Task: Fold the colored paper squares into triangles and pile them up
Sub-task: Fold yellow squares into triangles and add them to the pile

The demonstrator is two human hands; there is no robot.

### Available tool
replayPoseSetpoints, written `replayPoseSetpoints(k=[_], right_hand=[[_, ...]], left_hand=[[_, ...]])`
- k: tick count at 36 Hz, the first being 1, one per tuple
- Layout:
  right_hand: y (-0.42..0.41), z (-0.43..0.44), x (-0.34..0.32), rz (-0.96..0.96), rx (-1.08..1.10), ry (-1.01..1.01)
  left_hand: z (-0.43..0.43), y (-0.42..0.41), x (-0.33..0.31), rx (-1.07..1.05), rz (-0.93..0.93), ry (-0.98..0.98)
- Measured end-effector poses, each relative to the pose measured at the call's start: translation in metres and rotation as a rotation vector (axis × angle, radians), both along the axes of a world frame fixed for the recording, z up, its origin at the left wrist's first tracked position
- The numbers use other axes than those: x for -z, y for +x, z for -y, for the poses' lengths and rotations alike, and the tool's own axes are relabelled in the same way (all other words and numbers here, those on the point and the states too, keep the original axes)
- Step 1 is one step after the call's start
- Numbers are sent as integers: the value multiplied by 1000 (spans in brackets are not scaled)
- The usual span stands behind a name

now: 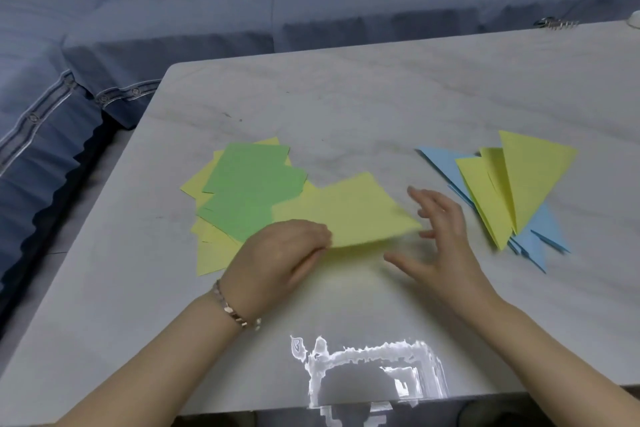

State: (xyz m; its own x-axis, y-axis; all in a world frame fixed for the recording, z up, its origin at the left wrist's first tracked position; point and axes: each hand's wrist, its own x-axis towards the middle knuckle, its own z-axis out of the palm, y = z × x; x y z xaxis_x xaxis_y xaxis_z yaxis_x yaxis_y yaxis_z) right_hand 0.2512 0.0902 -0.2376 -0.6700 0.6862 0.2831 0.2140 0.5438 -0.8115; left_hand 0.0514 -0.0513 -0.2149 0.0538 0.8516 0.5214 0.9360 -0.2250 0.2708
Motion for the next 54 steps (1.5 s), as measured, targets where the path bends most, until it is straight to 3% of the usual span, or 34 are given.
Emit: replayPoseSetpoints(k=[3, 5, 10, 13, 14, 15, 18, 21, 23, 27, 31, 35, 39, 43, 54], right_hand=[[8, -5, 1, 10, -121, 118], [14, -5, 7, -36, -139, 190], [21, 8, 7, -167, -182, 179], [26, 12, 11, -143, -220, 228], [26, 13, 13, -134, -234, 261], [27, 14, 14, -129, -253, 277], [28, 18, 12, -89, -323, 319], [32, 18, 7, -36, -392, 323], [35, 15, 2, -6, -422, 322], [37, 11, -11, 6, -410, 258], [34, 8, -18, -34, -240, 144], [20, 8, -27, 5, 31, 143], [8, 9, -39, 47, 67, -52], [3, 11, -45, -1, 69, -303], [3, 18, -45, -36, 155, -320]], left_hand=[[4, 8, 7, 66, 72, 33], [5, 10, 12, -46, 200, -10], [-7, 23, -10, -660, 1136, -206], [-19, 16, -21, -740, 1689, -354], [-21, 15, -23, -717, 1778, -410], [-23, 12, -24, -711, 1775, -482], [-29, 10, -27, -682, 1483, -630], [-34, 11, -28, -557, 1115, -604], [-37, 14, -28, -513, 1031, -550], [-38, 19, -29, -458, 1044, -460], [-34, 28, -34, -337, 1035, -424], [-30, 41, -37, -260, 907, -497], [-29, 51, -41, -216, 871, -559], [-28, 56, -42, -285, 934, -496], [-29, 70, -38, -454, 1105, -241]])
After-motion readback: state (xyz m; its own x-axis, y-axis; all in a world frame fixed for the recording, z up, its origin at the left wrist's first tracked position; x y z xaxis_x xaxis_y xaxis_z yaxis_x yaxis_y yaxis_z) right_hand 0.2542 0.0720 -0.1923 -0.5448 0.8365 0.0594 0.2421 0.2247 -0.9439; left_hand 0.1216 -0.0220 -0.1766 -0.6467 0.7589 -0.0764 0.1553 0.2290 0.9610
